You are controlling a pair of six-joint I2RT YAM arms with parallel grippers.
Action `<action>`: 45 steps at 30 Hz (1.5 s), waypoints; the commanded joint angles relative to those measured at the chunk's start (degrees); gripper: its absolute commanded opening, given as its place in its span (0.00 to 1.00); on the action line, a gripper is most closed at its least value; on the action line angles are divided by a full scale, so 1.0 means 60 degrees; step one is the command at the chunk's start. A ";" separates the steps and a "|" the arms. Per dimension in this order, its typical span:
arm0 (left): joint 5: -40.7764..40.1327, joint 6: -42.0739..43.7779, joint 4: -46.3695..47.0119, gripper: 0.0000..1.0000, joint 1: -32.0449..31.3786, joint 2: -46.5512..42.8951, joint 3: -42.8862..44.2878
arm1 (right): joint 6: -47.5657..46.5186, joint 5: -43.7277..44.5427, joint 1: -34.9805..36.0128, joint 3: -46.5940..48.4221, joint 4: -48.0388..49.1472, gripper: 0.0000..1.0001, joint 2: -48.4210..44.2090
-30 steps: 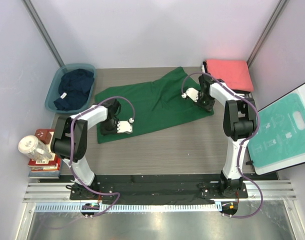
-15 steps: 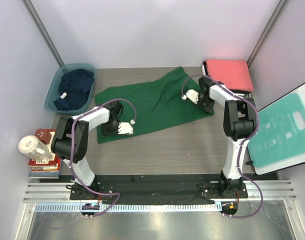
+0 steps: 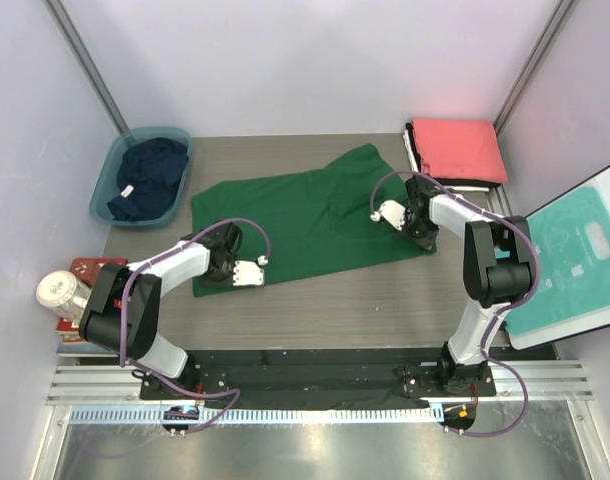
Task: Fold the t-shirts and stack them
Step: Fold the flattened tshirt in 1/3 of the way, then grap the side of the flattened tshirt furthest away from the robot with both arms
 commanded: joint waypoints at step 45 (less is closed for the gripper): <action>0.0127 -0.2823 0.1500 0.92 0.2141 0.2105 0.5530 | 0.6324 -0.3176 -0.0856 0.8201 0.0587 0.65 0.3268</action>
